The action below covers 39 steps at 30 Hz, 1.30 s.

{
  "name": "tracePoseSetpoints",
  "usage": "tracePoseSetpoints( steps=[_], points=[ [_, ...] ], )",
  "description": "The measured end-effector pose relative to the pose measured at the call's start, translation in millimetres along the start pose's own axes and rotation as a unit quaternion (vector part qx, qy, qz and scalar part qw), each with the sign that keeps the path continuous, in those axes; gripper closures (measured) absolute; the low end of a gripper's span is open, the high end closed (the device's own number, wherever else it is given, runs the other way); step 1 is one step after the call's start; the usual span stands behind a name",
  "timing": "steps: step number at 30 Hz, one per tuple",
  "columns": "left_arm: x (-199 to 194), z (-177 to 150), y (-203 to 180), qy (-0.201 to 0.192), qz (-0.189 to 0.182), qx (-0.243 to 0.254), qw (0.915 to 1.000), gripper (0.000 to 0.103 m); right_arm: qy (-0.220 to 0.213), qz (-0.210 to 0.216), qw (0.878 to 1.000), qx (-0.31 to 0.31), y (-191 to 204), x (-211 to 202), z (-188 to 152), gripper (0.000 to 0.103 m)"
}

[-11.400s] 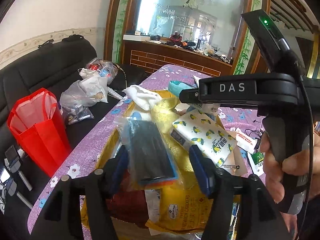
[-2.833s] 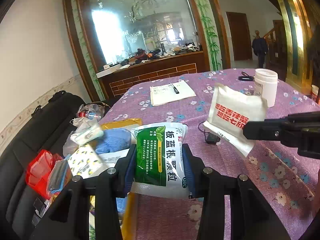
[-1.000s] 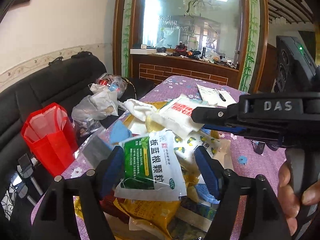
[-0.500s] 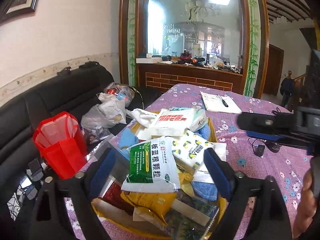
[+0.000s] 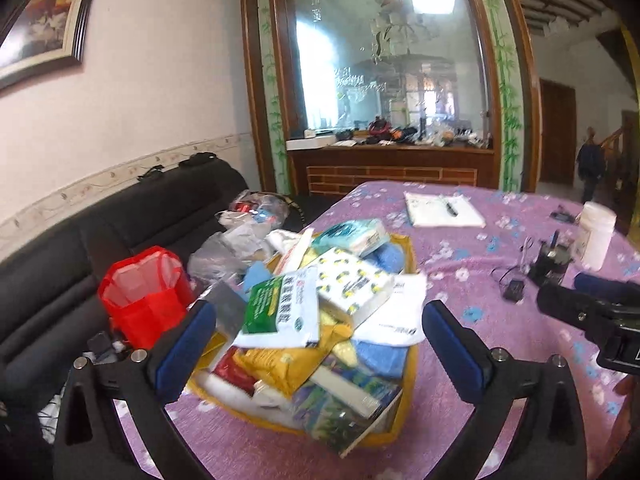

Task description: Organize soft objects

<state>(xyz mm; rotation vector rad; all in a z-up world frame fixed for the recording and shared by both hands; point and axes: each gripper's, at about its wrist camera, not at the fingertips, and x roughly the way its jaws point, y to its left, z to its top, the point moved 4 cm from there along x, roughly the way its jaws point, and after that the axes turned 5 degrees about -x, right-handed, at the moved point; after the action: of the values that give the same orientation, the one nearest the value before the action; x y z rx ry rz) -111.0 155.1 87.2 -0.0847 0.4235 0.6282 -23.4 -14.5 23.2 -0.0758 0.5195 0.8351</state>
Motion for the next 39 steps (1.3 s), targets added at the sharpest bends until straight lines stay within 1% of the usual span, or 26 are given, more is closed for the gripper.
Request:
tracePoseSetpoints(
  steps=[2,3,5,9,12,14,15,17,19,21,24,28,32,34,39],
  points=[
    [0,-2,1,0.004,0.022,0.013,0.9997,0.000,0.002,-0.007,1.000,-0.008,-1,1,-2,0.014],
    [0,-4,2,0.007,0.040,0.023,0.9989,0.000,0.005,-0.007,1.000,-0.010,0,2,-2,0.014],
    [0,-6,5,0.012,0.056,0.030,0.9979,0.000,0.003,0.003,1.000,-0.012,2,-1,-2,0.013],
    [-1,-8,15,0.018,0.057,0.021,0.9980,0.000,-0.005,-0.007,0.999,-0.032,7,-5,-2,0.010],
    [2,-9,19,0.024,0.060,0.019,0.9977,0.000,-0.002,-0.006,0.999,-0.031,9,-3,-2,0.010],
    [1,-10,20,0.022,0.049,0.014,0.9985,0.000,0.002,-0.005,1.000,-0.029,8,-1,-3,0.010],
    [1,-10,21,0.019,0.037,0.007,0.9991,0.000,0.004,-0.005,1.000,-0.028,8,0,-3,0.010],
    [4,-10,21,0.021,0.032,0.001,0.9993,0.000,0.006,-0.006,1.000,-0.029,9,1,-4,0.010],
    [7,-11,21,0.023,0.038,0.004,0.9990,0.000,0.007,-0.004,0.999,-0.033,10,2,-4,0.010],
    [12,-12,21,0.027,0.059,0.011,0.9978,0.000,0.006,-0.006,0.999,-0.040,12,2,-5,0.010],
    [18,-13,22,0.032,0.072,0.013,0.9968,0.000,0.008,-0.009,0.998,-0.054,17,4,-7,0.010],
    [24,-14,22,0.040,0.075,0.014,0.9963,0.000,0.016,-0.005,0.998,-0.061,20,8,-8,0.010],
    [30,-20,23,0.060,0.060,0.013,0.9963,0.000,0.019,0.002,0.997,-0.070,27,9,-10,0.010],
    [34,-25,25,0.070,0.068,0.012,0.9951,0.000,0.022,0.005,0.997,-0.075,30,9,-11,0.010],
    [36,-29,28,0.069,0.099,0.018,0.9925,0.000,0.018,0.010,0.996,-0.084,37,7,-12,0.010]
  ],
)
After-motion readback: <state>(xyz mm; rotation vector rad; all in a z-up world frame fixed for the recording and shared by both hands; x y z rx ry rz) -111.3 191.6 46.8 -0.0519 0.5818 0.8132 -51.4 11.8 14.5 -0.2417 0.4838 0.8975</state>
